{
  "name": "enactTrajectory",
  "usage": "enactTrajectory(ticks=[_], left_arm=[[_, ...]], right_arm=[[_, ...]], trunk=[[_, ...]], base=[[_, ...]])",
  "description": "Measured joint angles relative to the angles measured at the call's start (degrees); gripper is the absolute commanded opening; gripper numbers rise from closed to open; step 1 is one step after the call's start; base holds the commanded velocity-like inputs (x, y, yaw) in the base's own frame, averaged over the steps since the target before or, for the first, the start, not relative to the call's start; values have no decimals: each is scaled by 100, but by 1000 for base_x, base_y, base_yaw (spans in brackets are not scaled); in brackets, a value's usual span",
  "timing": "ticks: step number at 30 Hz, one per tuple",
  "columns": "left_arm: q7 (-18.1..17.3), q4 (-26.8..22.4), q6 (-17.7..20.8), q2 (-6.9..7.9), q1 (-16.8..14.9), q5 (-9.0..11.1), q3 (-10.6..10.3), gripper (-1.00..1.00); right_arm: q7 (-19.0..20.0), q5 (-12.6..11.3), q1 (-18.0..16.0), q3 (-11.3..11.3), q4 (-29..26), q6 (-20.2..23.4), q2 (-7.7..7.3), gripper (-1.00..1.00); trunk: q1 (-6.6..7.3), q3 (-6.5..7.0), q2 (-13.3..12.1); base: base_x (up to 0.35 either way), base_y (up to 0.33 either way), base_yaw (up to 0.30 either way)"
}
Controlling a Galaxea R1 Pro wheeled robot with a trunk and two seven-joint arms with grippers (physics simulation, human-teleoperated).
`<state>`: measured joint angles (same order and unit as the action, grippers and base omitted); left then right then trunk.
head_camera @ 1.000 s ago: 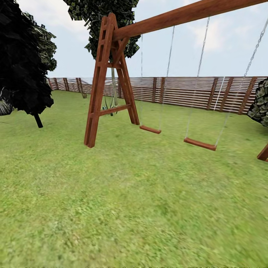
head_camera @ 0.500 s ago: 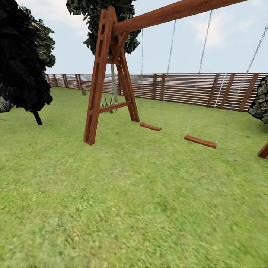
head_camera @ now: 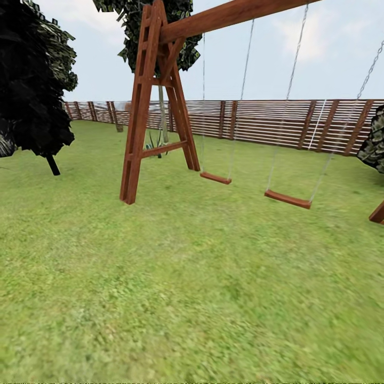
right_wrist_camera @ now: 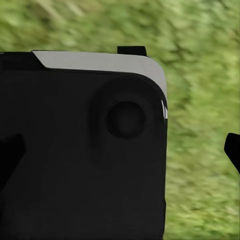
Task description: Take the three Easter eggs out of the wicker basket on the lawn in the garden, then place them on the lawn next to a single tree (choose any tree) so that all three eggs are next to the same tree and none are left in the basket.
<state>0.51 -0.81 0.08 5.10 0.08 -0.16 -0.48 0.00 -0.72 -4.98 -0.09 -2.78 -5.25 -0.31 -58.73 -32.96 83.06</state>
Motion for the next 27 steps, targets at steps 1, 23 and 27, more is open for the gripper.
enactTrajectory(ticks=[1,23,27], left_arm=[[-1,0,0,0,0,0,0,100],[0,0,0,0,0,0,0,100],[-2,0,0,0,0,0,0,100]], right_arm=[[0,0,0,2,0,0,-1,100],[-31,6,0,8,19,-74,6,100],[-32,4,0,8,56,-151,17,100]], trunk=[[0,-9,0],[0,-211,0],[0,-247,0]], base=[[0,0,0],[0,0,0],[0,0,0]])
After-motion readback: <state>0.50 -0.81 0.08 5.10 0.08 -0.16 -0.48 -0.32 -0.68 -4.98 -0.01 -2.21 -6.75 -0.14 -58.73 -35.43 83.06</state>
